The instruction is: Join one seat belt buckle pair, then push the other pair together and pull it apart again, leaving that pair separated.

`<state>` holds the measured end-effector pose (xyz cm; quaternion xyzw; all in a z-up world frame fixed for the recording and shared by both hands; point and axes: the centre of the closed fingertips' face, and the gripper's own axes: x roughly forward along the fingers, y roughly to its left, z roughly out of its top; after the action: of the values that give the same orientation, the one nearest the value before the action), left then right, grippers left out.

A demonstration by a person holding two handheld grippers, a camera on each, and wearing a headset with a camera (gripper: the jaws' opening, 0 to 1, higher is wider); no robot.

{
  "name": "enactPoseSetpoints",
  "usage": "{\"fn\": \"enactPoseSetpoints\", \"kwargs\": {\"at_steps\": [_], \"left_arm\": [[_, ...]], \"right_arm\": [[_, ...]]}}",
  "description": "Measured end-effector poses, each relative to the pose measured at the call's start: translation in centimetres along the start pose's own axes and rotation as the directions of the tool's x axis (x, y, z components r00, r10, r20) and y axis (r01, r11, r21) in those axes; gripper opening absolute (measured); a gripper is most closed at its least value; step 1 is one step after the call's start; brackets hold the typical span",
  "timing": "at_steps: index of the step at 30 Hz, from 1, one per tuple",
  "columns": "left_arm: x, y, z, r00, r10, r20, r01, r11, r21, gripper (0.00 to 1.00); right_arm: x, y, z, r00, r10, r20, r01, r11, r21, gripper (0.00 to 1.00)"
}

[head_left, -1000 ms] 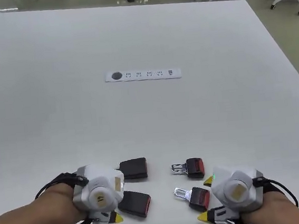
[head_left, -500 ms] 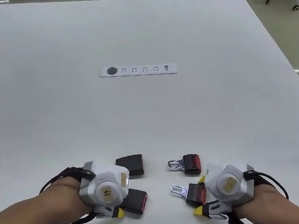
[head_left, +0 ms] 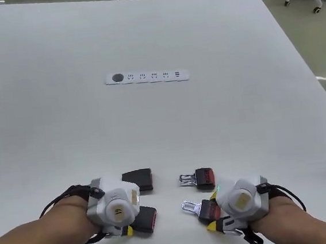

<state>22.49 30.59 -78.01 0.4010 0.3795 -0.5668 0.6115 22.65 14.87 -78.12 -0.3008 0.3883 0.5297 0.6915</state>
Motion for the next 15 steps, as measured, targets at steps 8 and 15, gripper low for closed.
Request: {"fn": "enactPoseSetpoints", "kwargs": {"at_steps": [8, 15], "left_arm": [[-0.01, -0.12, -0.1, 0.9999, 0.007, -0.011, -0.008, 0.999, -0.031, 0.33], [-0.21, -0.2, -0.29, 0.9995, 0.021, -0.025, -0.024, 0.995, -0.099, 0.33]], "right_arm": [[0.08, -0.07, -0.18, 0.9996, 0.014, 0.025, -0.014, 1.0, -0.012, 0.33], [0.22, -0.02, -0.15, 0.9974, 0.068, -0.022, -0.07, 0.992, -0.103, 0.33]]}}
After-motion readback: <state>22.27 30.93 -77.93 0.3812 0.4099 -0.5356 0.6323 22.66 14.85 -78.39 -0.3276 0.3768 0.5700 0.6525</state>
